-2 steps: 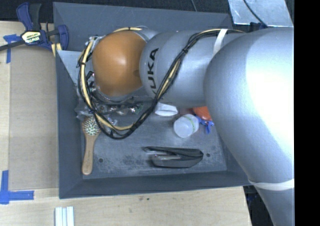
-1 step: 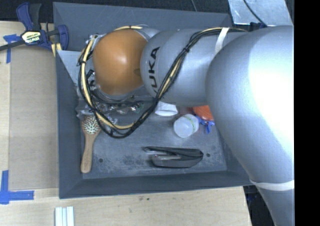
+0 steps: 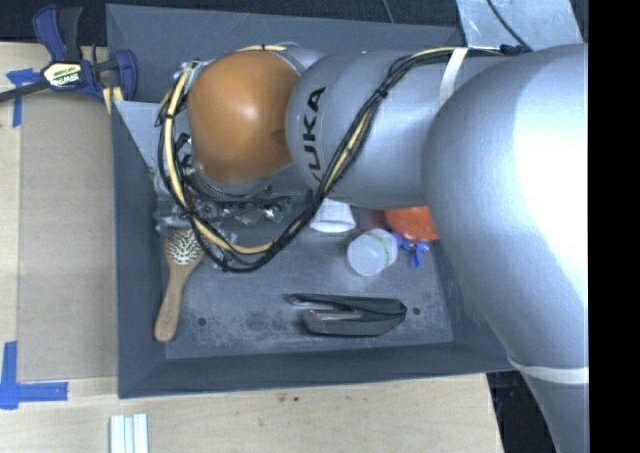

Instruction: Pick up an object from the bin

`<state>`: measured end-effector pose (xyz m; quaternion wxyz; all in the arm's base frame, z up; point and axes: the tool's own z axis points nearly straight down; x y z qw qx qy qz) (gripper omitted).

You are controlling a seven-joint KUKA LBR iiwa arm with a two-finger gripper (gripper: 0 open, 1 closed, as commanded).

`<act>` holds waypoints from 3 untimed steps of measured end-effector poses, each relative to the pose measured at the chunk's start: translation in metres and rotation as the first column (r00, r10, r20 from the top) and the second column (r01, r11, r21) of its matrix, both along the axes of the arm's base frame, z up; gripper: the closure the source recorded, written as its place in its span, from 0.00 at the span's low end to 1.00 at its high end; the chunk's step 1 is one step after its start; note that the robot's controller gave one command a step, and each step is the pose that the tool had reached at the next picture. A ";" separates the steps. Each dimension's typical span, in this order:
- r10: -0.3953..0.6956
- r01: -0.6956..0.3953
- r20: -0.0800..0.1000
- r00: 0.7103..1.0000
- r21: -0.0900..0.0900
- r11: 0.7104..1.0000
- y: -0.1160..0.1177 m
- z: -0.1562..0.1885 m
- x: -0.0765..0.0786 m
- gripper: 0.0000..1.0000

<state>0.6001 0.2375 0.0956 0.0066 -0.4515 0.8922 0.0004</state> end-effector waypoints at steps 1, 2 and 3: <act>-0.002 0.002 -0.005 1.000 -0.001 1.000 0.000 0.026 -0.002 1.00; -0.005 0.005 0.005 1.000 0.003 1.000 0.000 0.057 0.001 1.00; -0.008 0.008 0.003 1.000 0.002 1.000 0.000 0.068 0.000 1.00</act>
Offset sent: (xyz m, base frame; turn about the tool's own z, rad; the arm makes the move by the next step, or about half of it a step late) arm -0.0013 -0.0002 0.0523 0.0017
